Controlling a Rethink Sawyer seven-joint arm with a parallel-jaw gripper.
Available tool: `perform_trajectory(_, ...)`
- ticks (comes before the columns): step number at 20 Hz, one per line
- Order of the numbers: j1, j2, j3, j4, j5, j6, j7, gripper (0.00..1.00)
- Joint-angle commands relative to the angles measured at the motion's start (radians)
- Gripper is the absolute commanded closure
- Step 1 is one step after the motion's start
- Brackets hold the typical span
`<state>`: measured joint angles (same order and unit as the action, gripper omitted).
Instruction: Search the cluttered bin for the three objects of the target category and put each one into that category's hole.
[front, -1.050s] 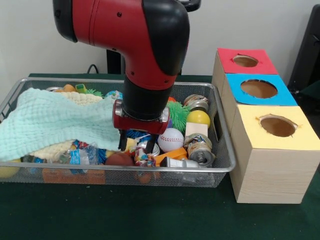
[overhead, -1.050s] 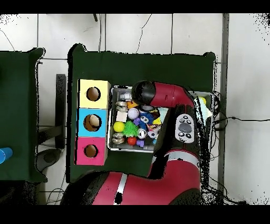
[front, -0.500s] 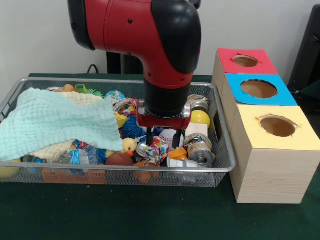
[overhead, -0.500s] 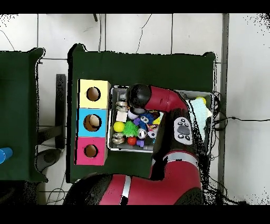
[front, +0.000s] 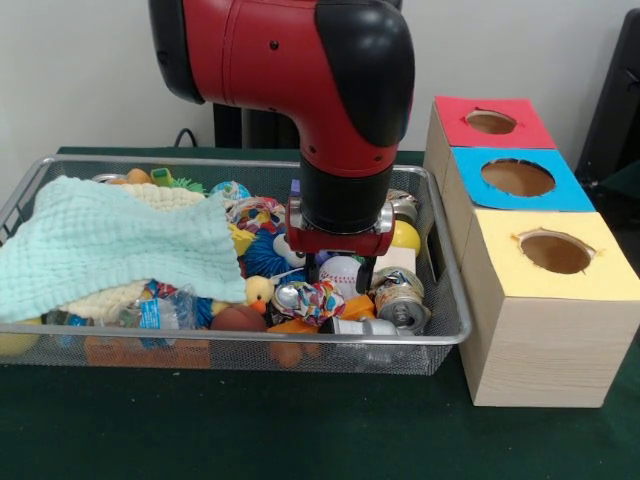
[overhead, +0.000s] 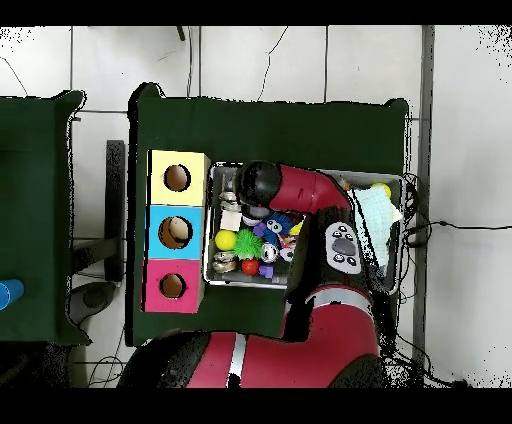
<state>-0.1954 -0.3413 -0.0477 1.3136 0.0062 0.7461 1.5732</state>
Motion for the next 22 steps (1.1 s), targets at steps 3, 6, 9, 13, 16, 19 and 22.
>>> perform_trajectory(3, 0.006, 0.026, 0.053, 0.047, -0.006, -0.072, 0.141, 0.0)
perform_trajectory(6, 0.006, 0.046, 0.039, -0.001, -0.01, -0.059, 0.143, 0.0)
perform_trajectory(9, 0.004, 0.061, 0.031, -0.047, -0.009, -0.026, 0.139, 0.0)
perform_trajectory(13, 0.005, 0.082, 0.018, -0.104, -0.009, 0.007, 0.141, 0.0)
perform_trajectory(16, 0.018, 0.108, -0.003, -0.162, -0.001, 0.03, 0.174, 0.0)
perform_trajectory(19, 0.023, 0.156, -0.011, -0.257, 0.002, 0.082, 0.169, 0.0)
perform_trajectory(22, 0.017, 0.172, -0.012, -0.295, 0.003, 0.116, 0.14, 0.0)
